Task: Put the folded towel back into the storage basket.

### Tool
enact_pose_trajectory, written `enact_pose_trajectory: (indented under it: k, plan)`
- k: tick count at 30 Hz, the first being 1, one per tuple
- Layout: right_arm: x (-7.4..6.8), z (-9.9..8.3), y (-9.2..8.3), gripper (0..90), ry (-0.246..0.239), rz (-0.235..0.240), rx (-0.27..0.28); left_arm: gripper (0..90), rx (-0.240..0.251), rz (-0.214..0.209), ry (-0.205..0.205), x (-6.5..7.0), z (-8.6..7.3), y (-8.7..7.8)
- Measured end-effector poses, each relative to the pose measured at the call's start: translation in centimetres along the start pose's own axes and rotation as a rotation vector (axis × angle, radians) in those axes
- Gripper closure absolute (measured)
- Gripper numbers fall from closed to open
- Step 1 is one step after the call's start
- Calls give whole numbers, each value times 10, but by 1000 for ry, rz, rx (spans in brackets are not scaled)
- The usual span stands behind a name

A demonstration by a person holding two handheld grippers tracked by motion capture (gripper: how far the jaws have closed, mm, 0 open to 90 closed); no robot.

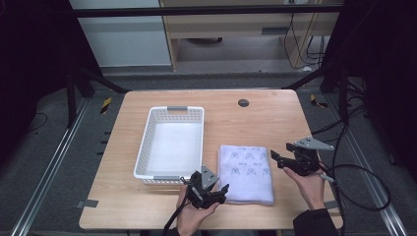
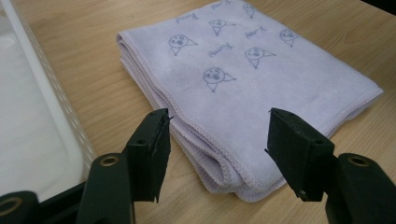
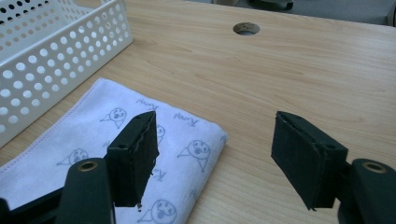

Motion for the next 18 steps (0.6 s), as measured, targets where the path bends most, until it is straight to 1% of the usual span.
enact_pose_trajectory:
  k: [2, 9, 10, 14, 18]
  plan:
    - [0, 0, 1, 311, -3, -1, 0, 380, -6, -1, -5, 1, -2, 3]
    - [-2, -2, 4, 299, -10, 1, -9, 359, -39, -1, -4, 4, -8, 10]
    - [-2, -2, 4, 299, -11, 1, -9, 356, -37, -2, -6, 5, -8, 12]
    - [-3, -2, 6, 298, -17, 0, -10, 343, -49, 7, -5, 4, -10, 16]
    - [-4, -4, 9, 298, -25, -5, -17, 321, -58, 9, -17, 3, -11, 22]
Point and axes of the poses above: each handheld gripper's, and its own axes: y roughly forward along the jaws, z roughly out of its top, x roughly to its right, the point moved 7 cm from there along y, roughly forward along the jaws, and after that the axes turned 6 degrees about -x, right-handed, at the moved point
